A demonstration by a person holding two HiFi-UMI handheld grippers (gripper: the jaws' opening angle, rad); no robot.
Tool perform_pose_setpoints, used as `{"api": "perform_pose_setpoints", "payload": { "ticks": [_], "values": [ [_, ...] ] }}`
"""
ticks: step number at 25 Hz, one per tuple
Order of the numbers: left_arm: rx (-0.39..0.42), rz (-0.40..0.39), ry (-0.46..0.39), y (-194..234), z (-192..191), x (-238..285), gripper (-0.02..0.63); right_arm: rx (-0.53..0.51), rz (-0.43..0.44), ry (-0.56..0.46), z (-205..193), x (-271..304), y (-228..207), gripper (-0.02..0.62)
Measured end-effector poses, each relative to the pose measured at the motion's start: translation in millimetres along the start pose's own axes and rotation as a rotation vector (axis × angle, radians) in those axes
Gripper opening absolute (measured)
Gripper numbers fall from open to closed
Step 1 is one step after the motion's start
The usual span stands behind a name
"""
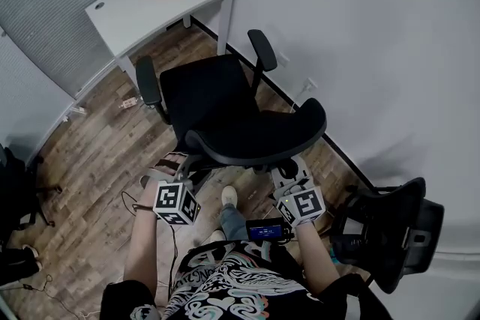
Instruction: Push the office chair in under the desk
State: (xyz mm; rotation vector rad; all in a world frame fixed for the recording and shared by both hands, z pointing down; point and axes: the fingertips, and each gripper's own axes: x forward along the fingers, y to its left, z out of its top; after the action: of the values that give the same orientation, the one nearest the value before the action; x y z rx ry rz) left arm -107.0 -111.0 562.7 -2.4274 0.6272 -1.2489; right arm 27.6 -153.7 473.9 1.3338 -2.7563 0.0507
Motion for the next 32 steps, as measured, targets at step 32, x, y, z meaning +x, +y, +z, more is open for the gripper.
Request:
{"api": "perform_pose_setpoints", "payload": {
  "ticks": [32],
  "values": [
    [-0.083,0.026,0.041,66.1,3.7,50.9,0.147,-0.028,0.088,-0.025,8.8,66.5,-65.0,0.055]
  ]
}}
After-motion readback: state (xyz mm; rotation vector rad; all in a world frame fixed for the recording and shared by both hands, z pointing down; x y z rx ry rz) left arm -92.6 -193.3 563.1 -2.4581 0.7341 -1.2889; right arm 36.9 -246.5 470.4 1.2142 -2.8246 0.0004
